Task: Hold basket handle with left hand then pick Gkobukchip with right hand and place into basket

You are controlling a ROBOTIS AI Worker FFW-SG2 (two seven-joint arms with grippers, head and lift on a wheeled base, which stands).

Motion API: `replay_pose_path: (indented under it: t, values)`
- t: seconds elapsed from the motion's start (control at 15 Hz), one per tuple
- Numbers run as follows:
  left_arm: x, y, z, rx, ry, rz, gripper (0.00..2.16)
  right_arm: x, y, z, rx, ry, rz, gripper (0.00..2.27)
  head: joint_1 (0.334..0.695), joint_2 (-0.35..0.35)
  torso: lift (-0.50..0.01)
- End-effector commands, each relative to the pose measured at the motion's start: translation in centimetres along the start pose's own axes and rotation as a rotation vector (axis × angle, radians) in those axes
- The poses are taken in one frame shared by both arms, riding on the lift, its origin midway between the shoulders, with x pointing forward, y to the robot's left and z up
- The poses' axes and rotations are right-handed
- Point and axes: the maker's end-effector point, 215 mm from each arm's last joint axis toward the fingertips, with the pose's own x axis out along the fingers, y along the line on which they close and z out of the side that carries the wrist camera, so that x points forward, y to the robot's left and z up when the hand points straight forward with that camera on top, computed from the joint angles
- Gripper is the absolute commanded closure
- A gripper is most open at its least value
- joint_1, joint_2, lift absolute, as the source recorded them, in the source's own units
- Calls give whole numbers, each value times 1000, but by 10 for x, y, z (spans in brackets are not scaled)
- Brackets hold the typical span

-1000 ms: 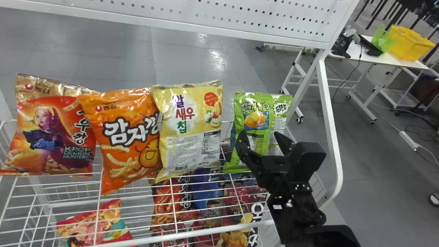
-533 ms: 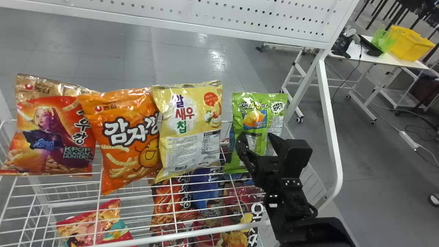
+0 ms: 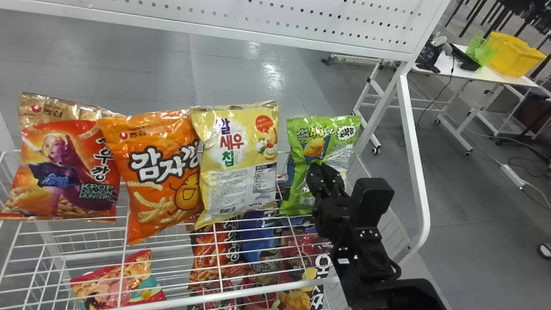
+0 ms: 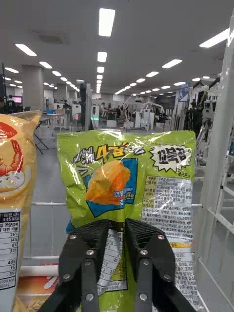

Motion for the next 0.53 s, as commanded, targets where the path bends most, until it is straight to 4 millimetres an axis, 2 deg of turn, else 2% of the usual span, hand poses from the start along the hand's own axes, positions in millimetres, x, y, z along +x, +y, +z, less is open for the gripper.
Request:
replay_pose_path:
  t: [0.0, 0.2, 0.47]
  values:
    - [2, -1, -1, 2, 2, 0, 1453, -8, -2, 11, 5, -23, 0, 2017, 695, -350, -32]
    - [4, -5, -1, 7, 4, -6, 1453, -24, -11, 19, 19, -27, -5, 2017, 695, -350, -32]
    - [8, -11, -2, 22, 11, -12, 1453, -63, -19, 27, 64, 23, 17, 2017, 695, -350, -32]
